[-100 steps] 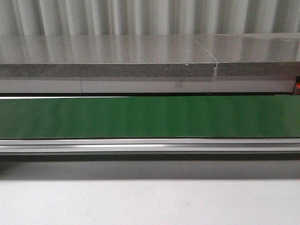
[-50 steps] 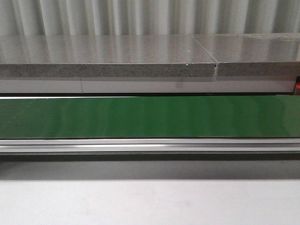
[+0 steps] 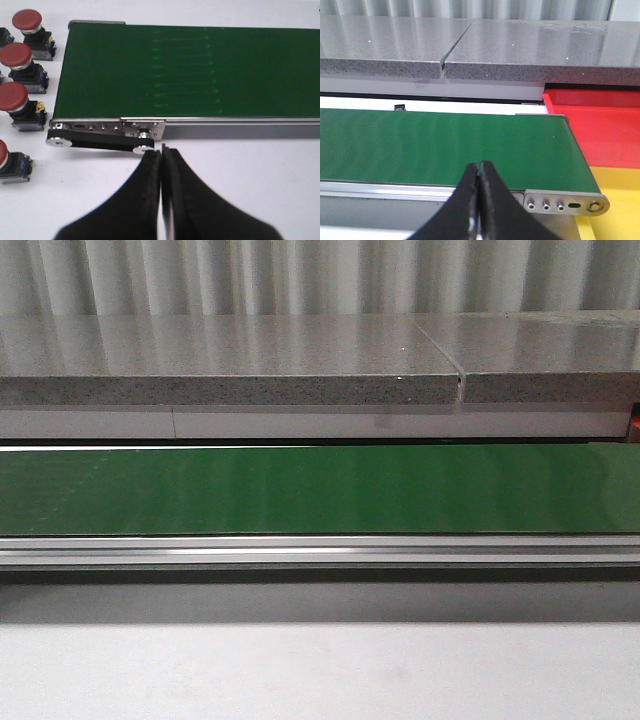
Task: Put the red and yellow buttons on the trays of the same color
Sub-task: 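Move the left gripper over the red and yellow buttons on the table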
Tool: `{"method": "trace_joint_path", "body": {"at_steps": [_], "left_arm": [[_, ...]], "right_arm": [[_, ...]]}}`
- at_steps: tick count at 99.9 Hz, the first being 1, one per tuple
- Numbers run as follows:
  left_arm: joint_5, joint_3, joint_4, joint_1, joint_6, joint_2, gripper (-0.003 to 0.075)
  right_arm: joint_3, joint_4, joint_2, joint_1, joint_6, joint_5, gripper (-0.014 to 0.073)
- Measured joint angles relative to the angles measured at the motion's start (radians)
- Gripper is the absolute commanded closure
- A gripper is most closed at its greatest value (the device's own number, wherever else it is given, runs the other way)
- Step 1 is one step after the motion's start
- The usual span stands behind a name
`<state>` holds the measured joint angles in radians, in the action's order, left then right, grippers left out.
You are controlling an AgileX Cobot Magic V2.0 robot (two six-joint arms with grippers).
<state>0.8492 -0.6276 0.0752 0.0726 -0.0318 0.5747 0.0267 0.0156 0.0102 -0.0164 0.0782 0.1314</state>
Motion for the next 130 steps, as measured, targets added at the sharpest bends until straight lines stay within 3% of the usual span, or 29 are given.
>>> {"method": "trace_joint_path", "body": {"at_steps": [10, 11, 12, 17, 26, 39, 79, 111, 130], "left_arm": [[0.047, 0.000, 0.000, 0.000, 0.000, 0.000, 0.0275], [0.055, 0.000, 0.000, 0.000, 0.000, 0.000, 0.0275], [0.058, 0.000, 0.000, 0.000, 0.000, 0.000, 0.0220], [0.082, 0.000, 0.000, 0.000, -0.005, 0.000, 0.0117], [0.109, 0.000, 0.000, 0.000, -0.037, 0.000, 0.0032], [0.122, 0.000, -0.015, 0.000, -0.087, 0.000, 0.0066], [0.125, 0.000, -0.269, 0.000, -0.512, 0.026, 0.0104], [0.113, 0.000, -0.450, -0.009, -0.679, 0.182, 0.0104], [0.026, 0.000, -0.468, -0.121, -0.703, 0.300, 0.0104]], "right_arm": [[0.000, 0.000, 0.000, 0.000, 0.000, 0.000, 0.0661], [0.000, 0.000, 0.000, 0.000, 0.000, 0.000, 0.0661], [0.000, 0.000, 0.000, 0.000, 0.000, 0.000, 0.0661], [0.000, 0.000, 0.000, 0.000, 0.000, 0.000, 0.0661], [0.000, 0.000, 0.000, 0.000, 0.000, 0.000, 0.0661], [0.000, 0.000, 0.000, 0.000, 0.000, 0.000, 0.0661], [0.000, 0.000, 0.000, 0.000, 0.000, 0.000, 0.0661], [0.000, 0.000, 0.000, 0.000, 0.000, 0.000, 0.0661], [0.000, 0.000, 0.000, 0.000, 0.000, 0.000, 0.0661]]}}
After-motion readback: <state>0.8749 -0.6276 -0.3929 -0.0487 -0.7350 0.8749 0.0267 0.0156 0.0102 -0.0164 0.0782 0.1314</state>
